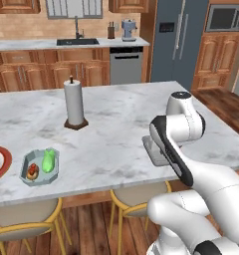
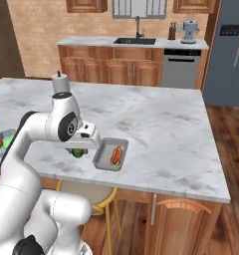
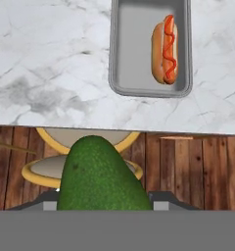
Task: Place one cooked food and one vegetable from the large plate to each tupperware container.
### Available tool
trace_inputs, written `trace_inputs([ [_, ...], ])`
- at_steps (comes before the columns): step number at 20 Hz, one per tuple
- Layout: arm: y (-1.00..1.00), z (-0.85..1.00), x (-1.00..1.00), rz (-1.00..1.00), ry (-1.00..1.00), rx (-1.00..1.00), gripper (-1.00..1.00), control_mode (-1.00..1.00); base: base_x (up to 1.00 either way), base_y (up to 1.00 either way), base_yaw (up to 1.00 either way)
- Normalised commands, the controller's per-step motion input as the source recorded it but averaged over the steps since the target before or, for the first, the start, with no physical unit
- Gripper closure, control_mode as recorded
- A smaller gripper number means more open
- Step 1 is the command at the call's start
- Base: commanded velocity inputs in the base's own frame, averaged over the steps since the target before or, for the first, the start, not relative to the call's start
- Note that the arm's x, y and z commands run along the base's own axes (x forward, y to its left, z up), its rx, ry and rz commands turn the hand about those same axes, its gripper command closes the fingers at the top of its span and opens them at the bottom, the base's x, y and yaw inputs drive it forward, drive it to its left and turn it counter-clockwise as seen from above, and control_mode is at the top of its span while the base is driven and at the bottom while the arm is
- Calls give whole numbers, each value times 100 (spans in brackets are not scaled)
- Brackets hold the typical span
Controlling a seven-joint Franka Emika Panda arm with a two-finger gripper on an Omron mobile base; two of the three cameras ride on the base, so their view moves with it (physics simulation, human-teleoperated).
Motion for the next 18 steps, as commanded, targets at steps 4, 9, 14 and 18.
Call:
trace_inputs([
  [4, 0, 0, 0, 0, 0, 0, 100, 100, 66, -2, 0],
  [9, -6, 0, 0, 0, 0, 0, 100, -100, 23, -2, 1],
  [14, -26, 0, 62, 7, 7, 1, 100, -100, 0, 0, 0],
  [18, -27, -3, 92, 11, 6, 3, 100, -100, 0, 0, 0],
])
